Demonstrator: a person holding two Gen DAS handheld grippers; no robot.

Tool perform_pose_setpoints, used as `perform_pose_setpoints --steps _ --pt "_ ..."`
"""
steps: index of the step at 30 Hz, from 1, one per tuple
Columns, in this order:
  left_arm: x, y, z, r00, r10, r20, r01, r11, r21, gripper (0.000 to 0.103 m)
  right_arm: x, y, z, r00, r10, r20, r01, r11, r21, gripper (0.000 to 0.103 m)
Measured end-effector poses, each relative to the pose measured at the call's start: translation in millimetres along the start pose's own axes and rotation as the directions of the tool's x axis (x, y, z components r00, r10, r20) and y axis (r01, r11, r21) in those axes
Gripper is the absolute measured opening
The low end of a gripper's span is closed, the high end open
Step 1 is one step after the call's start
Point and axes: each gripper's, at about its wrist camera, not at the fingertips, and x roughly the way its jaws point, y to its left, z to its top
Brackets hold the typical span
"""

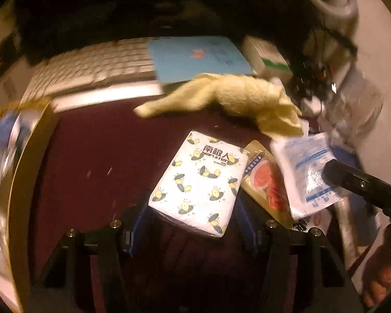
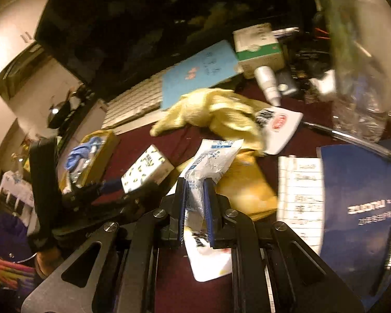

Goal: Organize soft objects
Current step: 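Grasp the white bee-print tissue pack with the left tool while the right grasps a white sachet, then carry the tissue pack and sachet into the tray and open both tools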

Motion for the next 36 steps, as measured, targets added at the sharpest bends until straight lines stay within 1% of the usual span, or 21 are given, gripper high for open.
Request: perform_pose_setpoints --steps 2,6,9,11,13,16,17,18,19,20,21,22,24,26,27,30,32,33,34,35,36 --pt "-10.9 11.1 -11.4 1.0 0.0 0.023 0.002 0.997 -0.075 0.061 1.2 5.6 -1.1 0.999 0.033 0.004 -0.033 0.999 -0.016 0.013" --pt "-38.9 34.7 -28.6 0.996 -0.042 0.083 0.058 0.979 -0.193 0.061 -1.7 23.5 -6.8 0.996 0.088 0.01 -0.087 0.994 -0.067 0.012" --pt "-48.6 45.7 -33.8 0.994 -0.034 0.103 0.057 0.972 -0.228 0.061 -2.2 34.0 -4.9 0.994 0.101 0.037 -0.096 0.99 -0.103 0.007" --pt "-51.1 50.4 -36.0 0.996 -0.022 0.092 0.044 0.968 -0.246 0.061 7.2 41.7 -2.5 0.996 0.092 0.009 -0.09 0.989 -0.116 0.007" --pt "-54.9 55.2 -40.2 0.994 0.002 0.107 0.026 0.966 -0.257 0.061 11.0 46.7 -1.0 0.997 0.078 -0.009 -0.079 0.989 -0.124 0.007" --pt "-58.3 63.8 -50.2 0.993 -0.009 0.116 0.044 0.952 -0.303 0.061 10.1 49.0 -2.8 0.994 0.109 -0.026 -0.111 0.987 -0.119 0.007" --pt "-59.2 65.7 -52.8 0.993 -0.014 0.119 0.05 0.949 -0.312 0.061 10.6 47.9 -4.8 0.994 0.099 -0.034 -0.103 0.989 -0.111 0.01" --pt "-61.5 68.0 -56.1 0.992 -0.019 0.125 0.059 0.946 -0.317 0.061 11.3 46.5 -7.9 0.995 0.086 -0.045 -0.09 0.99 -0.104 0.023" --pt "-62.8 69.4 -58.0 0.992 -0.024 0.127 0.064 0.945 -0.319 0.061 11.8 45.0 -11.4 0.996 0.076 -0.053 -0.081 0.991 -0.102 0.049" --pt "-62.5 69.7 -58.9 0.992 -0.029 0.126 0.069 0.944 -0.322 0.061 11.7 43.8 -15.0 0.996 0.063 -0.06 -0.069 0.992 -0.101 0.057" --pt "-62.5 70.2 -59.5 0.991 -0.035 0.13 0.076 0.943 -0.323 0.061 9.7 43.4 -19.9 0.997 0.048 -0.057 -0.054 0.992 -0.111 0.059" --pt "-61.7 70.2 -59.5 0.991 -0.041 0.13 0.082 0.943 -0.323 0.061 9.2 43.1 -22.4 0.998 0.036 -0.057 -0.043 0.992 -0.122 0.059" --pt "-60.2 68.1 -59.0 0.991 -0.046 0.122 0.083 0.945 -0.317 0.061 14.7 42.4 -28.3 0.997 -0.025 -0.074 0.014 0.989 -0.147 0.058" --pt "-62.1 64.7 -58.2 0.992 -0.04 0.124 0.076 0.95 -0.302 0.061 20.9 38.4 -29.5 0.994 -0.069 -0.085 0.057 0.989 -0.139 0.058" --pt "-64.6 63.9 -57.8 0.991 -0.036 0.13 0.074 0.952 -0.297 0.061 21.6 36.3 -28.1 0.992 -0.099 -0.074 0.089 0.987 -0.132 0.058" --pt "-70.0 62.2 -55.7 0.988 -0.038 0.152 0.082 0.952 -0.294 0.061 24.1 30.7 -19.8 0.989 -0.132 -0.068 0.124 0.986 -0.115 0.058" --pt "-69.7 61.2 -56.8 0.987 -0.042 0.155 0.088 0.951 -0.297 0.061 27.4 27.9 -18.4 0.988 -0.136 -0.071 0.128 0.986 -0.108 0.058" --pt "-69.1 60.9 -57.8 0.987 -0.045 0.153 0.09 0.95 -0.298 0.061 32.4 26.3 -19.9 0.988 -0.127 -0.087 0.118 0.987 -0.108 0.056" --pt "-67.9 60.0 -58.2 0.988 -0.046 0.146 0.088 0.951 -0.297 0.061 35.9 25.6 -22.7 0.987 -0.122 -0.101 0.11 0.987 -0.114 0.045" --pt "-66.5 58.7 -57.9 0.989 -0.044 0.138 0.083 0.953 -0.293 0.061 40.6 26.0 -25.4 0.985 -0.125 -0.118 0.109 0.986 -0.13 0.037" --pt "-66.0 57.5 -56.7 0.99 -0.036 0.134 0.074 0.955 -0.287 0.061 44.0 27.4 -26.5 0.983 -0.138 -0.124 0.119 0.982 -0.145 0.026"
